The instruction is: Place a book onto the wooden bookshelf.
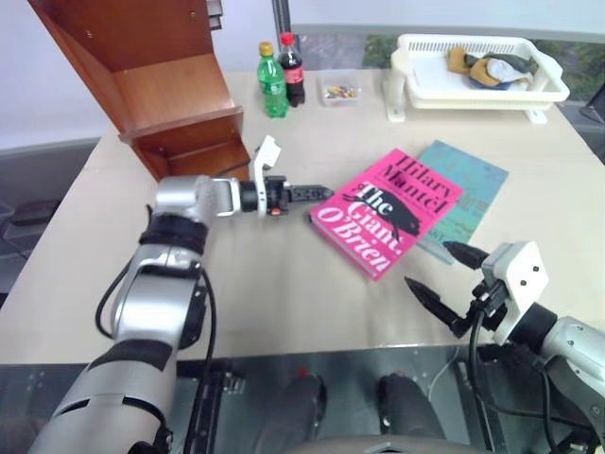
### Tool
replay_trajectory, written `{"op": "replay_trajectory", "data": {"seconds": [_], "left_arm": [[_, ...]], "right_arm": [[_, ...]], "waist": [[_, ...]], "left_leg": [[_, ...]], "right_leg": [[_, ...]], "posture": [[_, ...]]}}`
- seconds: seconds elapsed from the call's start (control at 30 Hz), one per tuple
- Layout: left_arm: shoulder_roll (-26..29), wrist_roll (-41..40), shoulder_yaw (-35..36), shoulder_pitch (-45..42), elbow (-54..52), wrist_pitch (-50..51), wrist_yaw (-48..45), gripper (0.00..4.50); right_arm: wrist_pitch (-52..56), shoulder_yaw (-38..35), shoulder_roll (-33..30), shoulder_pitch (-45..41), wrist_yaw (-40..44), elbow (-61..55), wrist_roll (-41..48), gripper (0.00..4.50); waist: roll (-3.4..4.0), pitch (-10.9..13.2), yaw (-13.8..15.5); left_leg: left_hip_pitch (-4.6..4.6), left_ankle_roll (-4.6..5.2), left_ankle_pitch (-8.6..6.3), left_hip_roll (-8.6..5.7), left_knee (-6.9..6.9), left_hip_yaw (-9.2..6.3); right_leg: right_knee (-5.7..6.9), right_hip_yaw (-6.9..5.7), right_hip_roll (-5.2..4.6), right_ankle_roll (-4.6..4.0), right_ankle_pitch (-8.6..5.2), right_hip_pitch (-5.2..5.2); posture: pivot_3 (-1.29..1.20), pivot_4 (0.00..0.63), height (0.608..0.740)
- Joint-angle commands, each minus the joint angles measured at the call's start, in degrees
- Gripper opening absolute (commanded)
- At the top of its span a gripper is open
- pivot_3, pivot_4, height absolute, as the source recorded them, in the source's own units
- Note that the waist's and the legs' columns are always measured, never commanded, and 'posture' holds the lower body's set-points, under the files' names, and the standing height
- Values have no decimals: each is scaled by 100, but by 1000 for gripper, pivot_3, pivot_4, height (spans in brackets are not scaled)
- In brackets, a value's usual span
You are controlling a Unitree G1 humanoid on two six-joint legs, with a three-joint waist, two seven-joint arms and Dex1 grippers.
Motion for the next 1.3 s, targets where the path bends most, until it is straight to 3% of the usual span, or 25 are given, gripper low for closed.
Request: {"op": "replay_trajectory", "data": {"seconds": [0.03,0.2,0.47,0.83,0.93,1.03,1.13,1.23,1.3], "left_arm": [[-244,477,56,-597,1042,-507,-492,4500],[-537,962,120,-865,1697,-708,-942,4500],[-475,1122,458,-989,1800,49,-1738,4500],[-397,1161,871,-835,1768,528,-1645,4500],[-405,1155,981,-771,1764,567,-1556,3736],[-419,1207,1008,-697,1728,570,-1575,2439],[-426,1202,1097,-664,1724,593,-1491,2439],[-434,1203,1146,-629,1709,630,-1471,1719],[-415,1156,1230,-616,1699,678,-1442,921]], "right_arm": [[-400,-55,-169,140,-241,-235,55,4463],[-940,58,-498,584,-688,-235,116,4463],[-1615,97,-1042,1218,-1310,-235,317,4463],[-1503,73,-1272,1156,-1460,-235,421,4463],[-1468,45,-1261,1175,-1435,-235,413,4500],[-1455,24,-1258,1207,-1415,-235,405,4500],[-1446,-4,-1269,1228,-1401,-235,400,4500],[-1444,-49,-1267,1264,-1370,-235,387,4500],[-1392,-75,-1251,1236,-1349,-235,384,4500]], "waist": [[-6,4,-18],[-9,5,-47],[-19,11,-54],[-23,13,-54],[-25,14,-52],[-27,16,-53],[-35,20,-50],[-43,25,-46],[-43,25,-47]], "left_leg": [[-1,0,0,0,0,0],[-2,1,0,3,0,1],[-2,3,-1,4,8,-1],[-1,4,-1,4,26,-2],[-2,4,-1,4,36,-3],[-2,17,-9,4,53,-2],[-2,27,-15,4,74,-3],[-2,28,-16,4,85,-5],[-2,28,-16,4,87,-5]], "right_leg": [[-2,0,-1,1,-1,0],[-1,2,-5,6,-4,0],[8,0,-1,8,-5,1],[23,0,-1,8,-5,3],[33,0,-1,8,-5,3],[48,1,-1,9,-6,3],[72,2,-1,10,-6,3],[83,1,-1,10,-6,5],[84,1,-1,11,-6,7]], "posture": [[0,150,740],[0,150,740],[0,150,740],[0,150,740],[0,150,740],[0,150,740],[0,150,740],[0,150,740],[0,150,740]]}}
